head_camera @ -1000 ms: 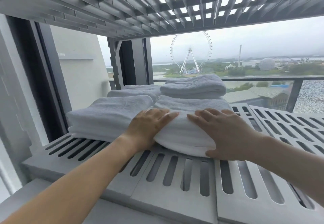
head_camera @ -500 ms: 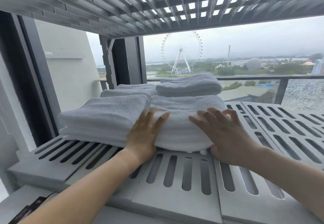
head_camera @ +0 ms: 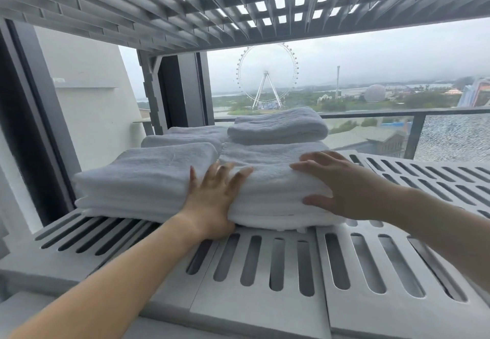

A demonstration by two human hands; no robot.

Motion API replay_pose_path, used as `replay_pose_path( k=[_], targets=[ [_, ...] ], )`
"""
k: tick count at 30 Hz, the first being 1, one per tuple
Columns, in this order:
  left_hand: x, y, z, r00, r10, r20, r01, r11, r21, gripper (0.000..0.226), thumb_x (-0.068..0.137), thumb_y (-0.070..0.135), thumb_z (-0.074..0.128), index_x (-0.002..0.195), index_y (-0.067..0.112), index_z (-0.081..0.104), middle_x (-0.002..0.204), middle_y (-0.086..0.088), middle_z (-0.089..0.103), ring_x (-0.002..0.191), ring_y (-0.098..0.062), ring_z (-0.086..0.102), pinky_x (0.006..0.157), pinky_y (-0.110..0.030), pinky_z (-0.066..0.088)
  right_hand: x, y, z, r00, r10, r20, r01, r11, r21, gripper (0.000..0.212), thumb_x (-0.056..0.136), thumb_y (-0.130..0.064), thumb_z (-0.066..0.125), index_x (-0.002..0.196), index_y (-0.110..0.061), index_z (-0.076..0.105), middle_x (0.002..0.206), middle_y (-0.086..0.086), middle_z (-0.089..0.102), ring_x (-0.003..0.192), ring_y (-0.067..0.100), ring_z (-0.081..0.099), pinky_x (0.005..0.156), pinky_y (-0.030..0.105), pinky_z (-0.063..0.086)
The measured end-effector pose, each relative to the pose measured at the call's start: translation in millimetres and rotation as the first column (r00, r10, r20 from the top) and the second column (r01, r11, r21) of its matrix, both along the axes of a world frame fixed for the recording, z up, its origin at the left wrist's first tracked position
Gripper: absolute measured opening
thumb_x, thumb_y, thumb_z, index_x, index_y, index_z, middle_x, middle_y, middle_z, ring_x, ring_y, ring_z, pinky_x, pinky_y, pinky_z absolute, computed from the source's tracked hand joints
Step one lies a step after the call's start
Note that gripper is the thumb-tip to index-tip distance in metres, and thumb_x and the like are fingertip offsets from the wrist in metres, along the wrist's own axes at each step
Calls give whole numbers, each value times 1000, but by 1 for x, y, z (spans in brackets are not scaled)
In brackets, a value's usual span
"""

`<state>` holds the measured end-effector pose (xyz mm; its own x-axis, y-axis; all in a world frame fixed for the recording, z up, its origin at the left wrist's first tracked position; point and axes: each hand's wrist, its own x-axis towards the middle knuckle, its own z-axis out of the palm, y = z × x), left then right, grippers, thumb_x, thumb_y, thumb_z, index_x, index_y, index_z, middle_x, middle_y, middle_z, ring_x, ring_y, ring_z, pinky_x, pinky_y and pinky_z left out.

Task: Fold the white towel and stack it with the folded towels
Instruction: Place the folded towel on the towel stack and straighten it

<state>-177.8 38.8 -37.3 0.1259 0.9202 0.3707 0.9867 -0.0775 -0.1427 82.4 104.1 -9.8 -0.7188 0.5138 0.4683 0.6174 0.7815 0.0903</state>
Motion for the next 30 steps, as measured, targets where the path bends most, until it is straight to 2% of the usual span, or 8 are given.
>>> replay_pose_path(
  k=[2,5,8,13,17,22,27,30],
  targets=[
    [1,0,5,998,-46,37,47,998,-37,102,61,49,64,134,49,-7,146,12,6,140,-19,-2,107,-63,-7,2,0,1,1000,21,-2,-21,1000,-12,62,81,-46,61,137,-32,37,138,-4,38,127,17,29,102,26,23],
    [3,-1,8,985,-114,132,112,993,28,94,62,68,61,138,46,11,147,12,18,139,-17,15,110,-57,19,4,0,4,999,32,-26,-33,999,-35,50,83,-40,61,129,-31,43,133,-6,39,123,14,29,99,24,22],
    [4,1,8,970,-103,219,84,992,93,92,57,67,69,136,43,27,145,10,29,133,-16,27,104,-47,34,1,-1,1,996,35,-86,-36,999,-11,36,84,-28,61,118,-25,48,126,-4,41,116,15,29,92,28,28],
    [5,3,4,987,-85,138,61,984,166,90,58,62,72,135,41,29,138,11,37,124,-18,36,97,-45,41,2,0,0,989,44,-139,-36,998,54,32,81,-19,64,110,-18,52,117,2,45,106,18,33,88,33,32],
    [5,3,-1,998,-49,48,39,982,184,87,63,63,67,136,43,23,139,11,35,125,-18,34,97,-46,35,9,-2,-1,995,30,-96,-26,999,39,36,78,-31,64,111,-26,50,114,-4,43,100,9,29,88,37,38],
    [10,4,4,993,-111,43,106,989,99,84,70,65,52,139,41,11,151,9,15,142,-18,1,108,-62,-6,2,-10,10,999,-39,-18,39,998,45,61,75,-70,39,126,-37,44,127,-8,41,120,14,33,94,41,39],
    [30,15,12,970,-227,83,212,964,160,71,83,69,26,143,33,20,154,6,22,143,-14,9,113,-57,-1,-25,-5,20,994,-40,-99,40,999,-1,53,87,-58,31,128,-29,49,134,-5,48,125,15,41,98,35,38],
    [31,25,15,971,-179,157,172,983,59,75,80,75,14,143,35,23,152,4,27,141,-16,18,114,-54,10,-35,10,18,990,-140,3,139,983,-123,49,91,-53,32,133,-30,44,142,-8,42,131,12,34,103,32,28]
  ],
)
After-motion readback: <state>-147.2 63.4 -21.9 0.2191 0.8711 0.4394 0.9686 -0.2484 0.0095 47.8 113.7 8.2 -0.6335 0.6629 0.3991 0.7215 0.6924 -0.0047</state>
